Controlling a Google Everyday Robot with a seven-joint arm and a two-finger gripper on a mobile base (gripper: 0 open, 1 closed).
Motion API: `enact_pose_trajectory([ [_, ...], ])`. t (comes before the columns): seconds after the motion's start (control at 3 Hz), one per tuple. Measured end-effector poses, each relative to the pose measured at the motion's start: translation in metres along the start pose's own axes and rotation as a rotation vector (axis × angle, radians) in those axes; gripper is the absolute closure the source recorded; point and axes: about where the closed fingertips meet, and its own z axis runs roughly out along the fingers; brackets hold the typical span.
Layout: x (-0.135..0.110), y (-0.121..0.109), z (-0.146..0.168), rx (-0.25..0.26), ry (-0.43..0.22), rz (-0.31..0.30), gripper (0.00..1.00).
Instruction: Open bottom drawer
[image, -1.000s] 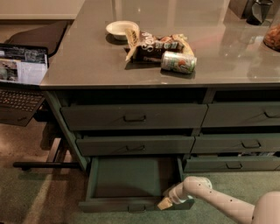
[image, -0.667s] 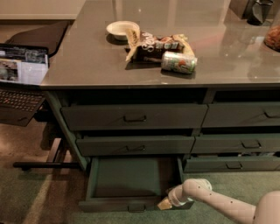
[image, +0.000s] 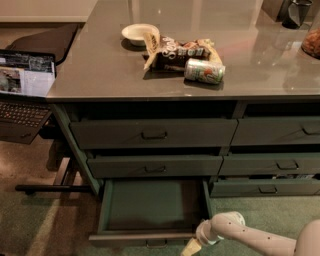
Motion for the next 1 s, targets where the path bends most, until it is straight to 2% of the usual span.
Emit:
enact_pose_trajectory([
  [0.33,-0.0028,0.0003,-0.0051,0.0,0.0,0.0,0.0],
  [0.67,-0.003,0.0006,-0.0058,0.0,0.0,0.0,0.19],
  [1.0,0.0062,0.0067,-0.0054,-0.004,0.017,0.009,0.42],
])
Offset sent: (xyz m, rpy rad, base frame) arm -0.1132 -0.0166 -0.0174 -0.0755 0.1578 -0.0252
